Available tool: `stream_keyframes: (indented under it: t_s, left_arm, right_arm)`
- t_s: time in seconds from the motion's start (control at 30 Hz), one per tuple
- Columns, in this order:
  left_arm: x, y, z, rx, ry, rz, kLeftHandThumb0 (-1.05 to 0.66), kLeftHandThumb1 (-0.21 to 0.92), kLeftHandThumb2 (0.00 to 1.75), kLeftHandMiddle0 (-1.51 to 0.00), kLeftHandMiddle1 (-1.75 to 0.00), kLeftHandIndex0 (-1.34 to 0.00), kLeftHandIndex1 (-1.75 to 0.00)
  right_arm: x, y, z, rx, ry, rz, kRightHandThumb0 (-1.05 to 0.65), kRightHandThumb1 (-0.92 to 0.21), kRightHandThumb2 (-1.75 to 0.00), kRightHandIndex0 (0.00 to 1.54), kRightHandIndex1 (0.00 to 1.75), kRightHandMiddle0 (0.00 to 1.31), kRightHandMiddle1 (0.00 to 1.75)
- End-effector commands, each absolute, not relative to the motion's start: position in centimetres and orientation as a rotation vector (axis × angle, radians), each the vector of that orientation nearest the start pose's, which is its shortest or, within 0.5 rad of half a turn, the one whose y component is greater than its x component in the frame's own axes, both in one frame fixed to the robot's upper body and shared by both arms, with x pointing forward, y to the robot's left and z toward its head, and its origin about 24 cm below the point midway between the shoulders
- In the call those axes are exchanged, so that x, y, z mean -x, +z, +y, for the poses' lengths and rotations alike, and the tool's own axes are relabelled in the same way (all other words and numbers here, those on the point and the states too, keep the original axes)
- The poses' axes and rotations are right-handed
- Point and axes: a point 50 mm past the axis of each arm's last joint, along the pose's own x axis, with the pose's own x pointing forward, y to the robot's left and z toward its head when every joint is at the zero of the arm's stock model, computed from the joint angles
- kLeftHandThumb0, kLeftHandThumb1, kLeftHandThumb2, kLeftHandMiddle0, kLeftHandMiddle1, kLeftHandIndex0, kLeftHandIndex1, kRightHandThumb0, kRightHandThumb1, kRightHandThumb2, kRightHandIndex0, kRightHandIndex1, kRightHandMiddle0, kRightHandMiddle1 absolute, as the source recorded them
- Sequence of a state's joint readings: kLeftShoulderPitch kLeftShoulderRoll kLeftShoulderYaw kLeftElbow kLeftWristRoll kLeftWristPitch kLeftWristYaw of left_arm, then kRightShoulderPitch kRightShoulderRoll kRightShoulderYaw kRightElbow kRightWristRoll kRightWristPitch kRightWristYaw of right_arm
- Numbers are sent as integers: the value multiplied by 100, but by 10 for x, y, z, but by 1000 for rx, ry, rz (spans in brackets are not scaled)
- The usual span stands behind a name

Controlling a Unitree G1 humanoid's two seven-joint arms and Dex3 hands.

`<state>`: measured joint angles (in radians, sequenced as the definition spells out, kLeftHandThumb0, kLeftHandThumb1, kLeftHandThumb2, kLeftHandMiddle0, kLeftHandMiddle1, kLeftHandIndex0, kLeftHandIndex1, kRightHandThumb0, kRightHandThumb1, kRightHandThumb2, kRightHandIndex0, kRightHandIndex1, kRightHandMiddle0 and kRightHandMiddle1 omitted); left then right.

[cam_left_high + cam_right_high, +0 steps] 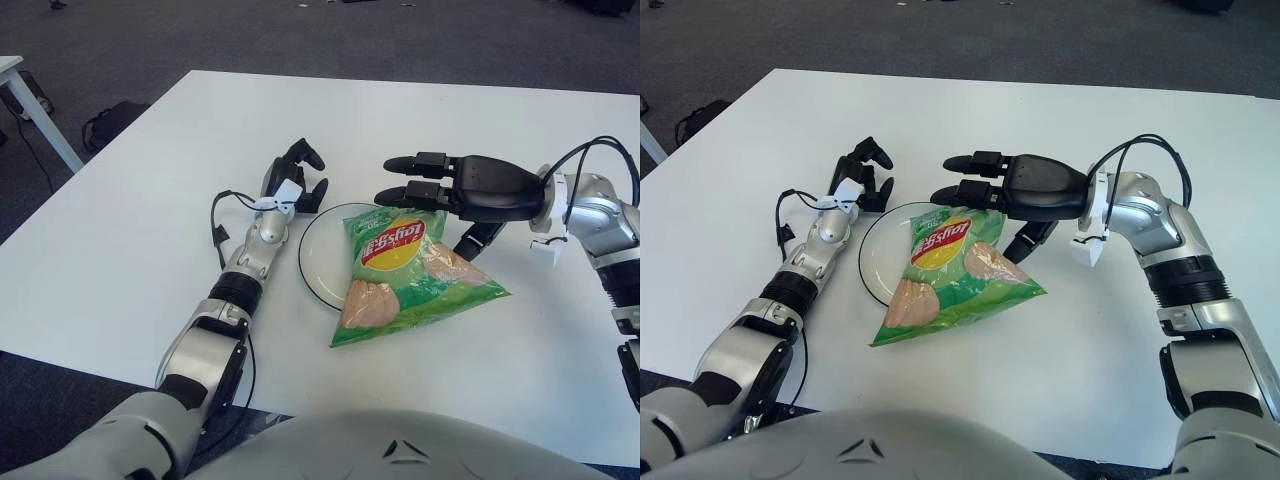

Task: Put the snack into the plate.

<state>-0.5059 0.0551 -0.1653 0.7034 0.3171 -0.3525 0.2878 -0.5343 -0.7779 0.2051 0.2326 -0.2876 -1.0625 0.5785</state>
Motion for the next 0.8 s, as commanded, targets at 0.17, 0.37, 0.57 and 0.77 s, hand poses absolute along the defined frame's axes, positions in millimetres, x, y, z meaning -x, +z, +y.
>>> stream_keyframes:
  t_s: [0.17, 0.37, 0.57, 0.77]
  left_arm:
    - [-304, 4, 100, -428, -135, -4, -48, 33, 130, -125, -175, -60, -175]
    - [-303, 5, 100, -417, -138, -10, -47, 34, 129, -123, -175, -59, -175]
    - [-302, 5, 102, -409, -147, -20, -47, 34, 129, -123, -175, -59, -175]
    - [-302, 5, 102, -408, -156, -30, -47, 34, 129, -123, -175, -60, -175]
  right_arm:
    - [-283, 209, -186, 1368, 1051, -724, -88, -89, -38, 0, 0, 0, 5]
    - [-285, 236, -203, 1380, 1072, -555, -88, -86, -35, 0, 0, 0, 2]
    - [-285, 264, -213, 1526, 1050, -429, -87, -80, -33, 0, 0, 0, 0]
    - [-285, 279, -225, 1603, 1041, -329, -86, -65, -49, 0, 0, 0, 0]
